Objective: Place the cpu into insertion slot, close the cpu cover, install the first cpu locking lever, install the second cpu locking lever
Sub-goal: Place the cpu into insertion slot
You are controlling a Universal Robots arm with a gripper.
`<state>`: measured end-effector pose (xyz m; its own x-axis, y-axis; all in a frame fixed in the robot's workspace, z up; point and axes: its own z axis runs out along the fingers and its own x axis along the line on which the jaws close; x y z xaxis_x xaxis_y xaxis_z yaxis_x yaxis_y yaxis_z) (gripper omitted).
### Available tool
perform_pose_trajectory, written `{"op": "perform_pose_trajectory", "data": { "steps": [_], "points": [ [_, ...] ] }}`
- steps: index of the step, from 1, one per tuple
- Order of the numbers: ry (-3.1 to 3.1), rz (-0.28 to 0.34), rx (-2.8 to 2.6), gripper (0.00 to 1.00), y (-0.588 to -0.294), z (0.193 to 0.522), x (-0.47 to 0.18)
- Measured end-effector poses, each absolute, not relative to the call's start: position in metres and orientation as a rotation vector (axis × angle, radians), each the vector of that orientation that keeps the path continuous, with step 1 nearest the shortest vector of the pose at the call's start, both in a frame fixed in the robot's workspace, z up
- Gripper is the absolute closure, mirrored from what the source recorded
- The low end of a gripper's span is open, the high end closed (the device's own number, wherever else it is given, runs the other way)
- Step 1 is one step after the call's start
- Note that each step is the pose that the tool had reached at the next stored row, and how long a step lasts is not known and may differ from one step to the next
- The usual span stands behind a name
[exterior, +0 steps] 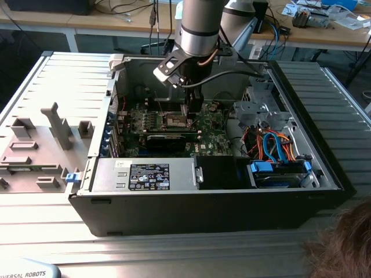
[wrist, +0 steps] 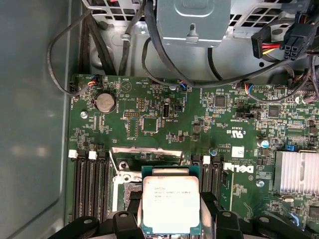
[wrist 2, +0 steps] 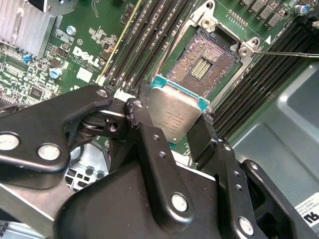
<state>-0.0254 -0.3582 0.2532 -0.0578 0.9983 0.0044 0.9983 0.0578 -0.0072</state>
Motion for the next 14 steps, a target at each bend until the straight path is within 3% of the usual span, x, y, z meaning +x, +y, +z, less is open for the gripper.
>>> {"op": "perform_pose_trajectory", "data": {
  "steps": [14],
  "points": [
    [-2.279,0.004,-2.151,0.46,-0.3582,0.2499,-0.0254]
  ]
}}
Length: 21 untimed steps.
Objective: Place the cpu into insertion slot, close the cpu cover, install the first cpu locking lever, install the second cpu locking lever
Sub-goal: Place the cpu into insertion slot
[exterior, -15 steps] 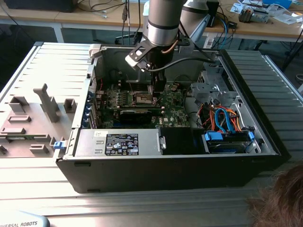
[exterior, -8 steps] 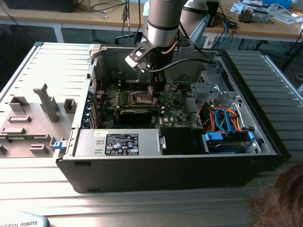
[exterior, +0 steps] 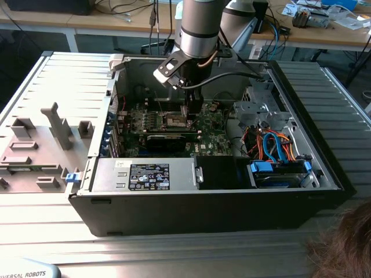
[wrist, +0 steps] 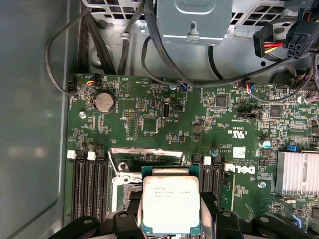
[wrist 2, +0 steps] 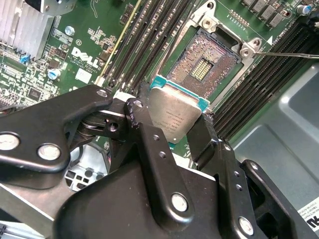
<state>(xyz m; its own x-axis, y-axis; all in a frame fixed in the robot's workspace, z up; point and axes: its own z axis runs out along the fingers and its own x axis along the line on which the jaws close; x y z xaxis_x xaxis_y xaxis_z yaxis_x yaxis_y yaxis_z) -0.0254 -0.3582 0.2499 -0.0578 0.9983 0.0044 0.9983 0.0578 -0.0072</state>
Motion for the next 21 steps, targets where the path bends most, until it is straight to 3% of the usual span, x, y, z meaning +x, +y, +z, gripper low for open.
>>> {"op": "perform_pose_trajectory", "data": {
  "steps": [21],
  "points": [
    [-2.279,0.004,-2.151,0.46,-0.3582,0.2458,-0.0254]
  ]
}}
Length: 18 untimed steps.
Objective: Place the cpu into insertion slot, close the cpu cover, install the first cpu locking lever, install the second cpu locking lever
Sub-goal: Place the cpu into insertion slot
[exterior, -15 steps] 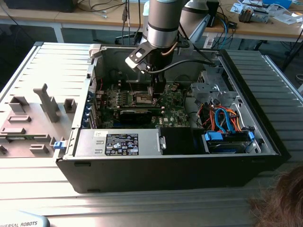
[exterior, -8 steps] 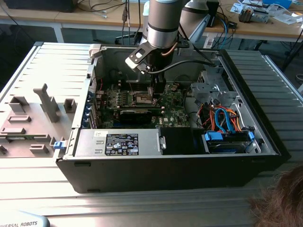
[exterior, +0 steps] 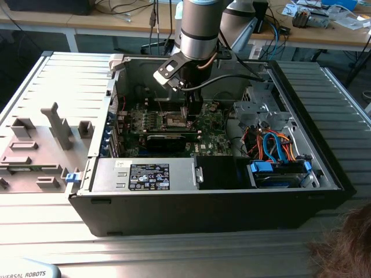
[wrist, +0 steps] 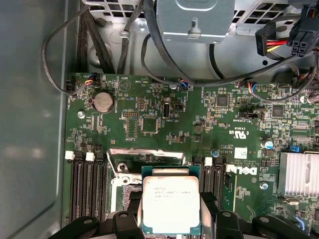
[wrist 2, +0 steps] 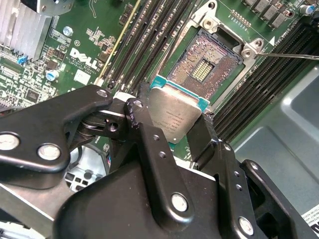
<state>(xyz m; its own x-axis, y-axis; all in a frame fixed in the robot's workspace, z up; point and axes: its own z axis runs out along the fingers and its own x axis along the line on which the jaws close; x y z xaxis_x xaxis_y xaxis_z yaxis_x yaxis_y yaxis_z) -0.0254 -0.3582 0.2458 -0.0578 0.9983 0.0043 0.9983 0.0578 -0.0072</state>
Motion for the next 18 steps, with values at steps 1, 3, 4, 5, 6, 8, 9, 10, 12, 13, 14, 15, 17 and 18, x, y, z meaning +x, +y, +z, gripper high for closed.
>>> {"op": "perform_pose_trajectory", "data": {
  "steps": [1,3,4,5,6,8,9,10,12,13,14,15,17,18],
  "points": [
    [-2.279,0.003,-2.151,0.46,-0.3582,0.2457,-0.0254],
    [-2.279,0.003,-2.151,0.46,-0.3582,0.2454,-0.0254],
    [-2.279,0.004,-2.151,0.46,-0.3582,0.2451,-0.0254],
    [-2.279,0.004,-2.151,0.46,-0.3582,0.2449,-0.0254],
    [-2.279,0.004,-2.151,0.46,-0.3582,0.2446,-0.0254],
    [-2.279,0.004,-2.151,0.46,-0.3582,0.2444,-0.0254],
    [-2.279,0.004,-2.151,0.46,-0.3582,0.2442,-0.0254],
    [-2.279,0.004,-2.151,0.46,-0.3582,0.2439,-0.0254],
    [-2.279,0.004,-2.151,0.46,-0.3582,0.2432,-0.0254],
    [-2.279,0.003,-2.151,0.46,-0.3582,0.2426,-0.0254],
    [-2.279,0.004,-2.151,0.46,-0.3582,0.2426,-0.0254],
    [-2.279,0.003,-2.151,0.46,-0.3582,0.2424,-0.0254],
    [-2.279,0.003,-2.151,0.46,-0.3582,0.2420,-0.0254],
    [-2.279,0.004,-2.151,0.46,-0.3582,0.2418,-0.0254]
  ]
}}
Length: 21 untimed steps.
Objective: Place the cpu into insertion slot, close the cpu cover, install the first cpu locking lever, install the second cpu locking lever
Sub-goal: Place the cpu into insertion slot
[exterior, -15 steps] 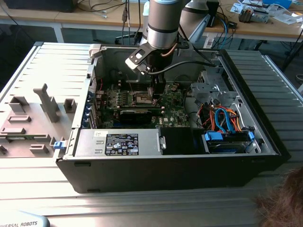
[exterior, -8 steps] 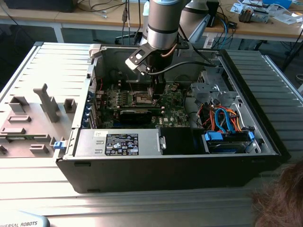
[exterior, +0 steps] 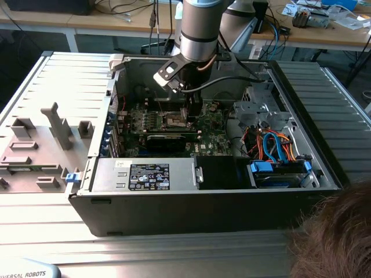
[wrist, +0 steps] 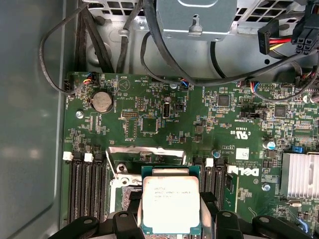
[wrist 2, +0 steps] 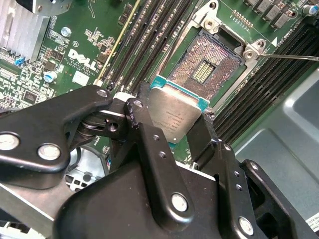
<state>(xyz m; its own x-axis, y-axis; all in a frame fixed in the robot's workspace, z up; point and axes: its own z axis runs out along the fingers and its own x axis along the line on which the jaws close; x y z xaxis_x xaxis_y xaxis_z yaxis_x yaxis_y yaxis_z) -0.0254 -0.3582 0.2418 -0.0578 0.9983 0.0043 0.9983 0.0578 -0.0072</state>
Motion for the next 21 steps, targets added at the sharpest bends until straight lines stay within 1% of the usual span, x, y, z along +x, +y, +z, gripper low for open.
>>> {"op": "perform_pose_trajectory", "data": {
  "steps": [21],
  "points": [
    [-2.278,0.003,-2.151,0.46,-0.3582,0.2362,-0.0258]
  ]
}}
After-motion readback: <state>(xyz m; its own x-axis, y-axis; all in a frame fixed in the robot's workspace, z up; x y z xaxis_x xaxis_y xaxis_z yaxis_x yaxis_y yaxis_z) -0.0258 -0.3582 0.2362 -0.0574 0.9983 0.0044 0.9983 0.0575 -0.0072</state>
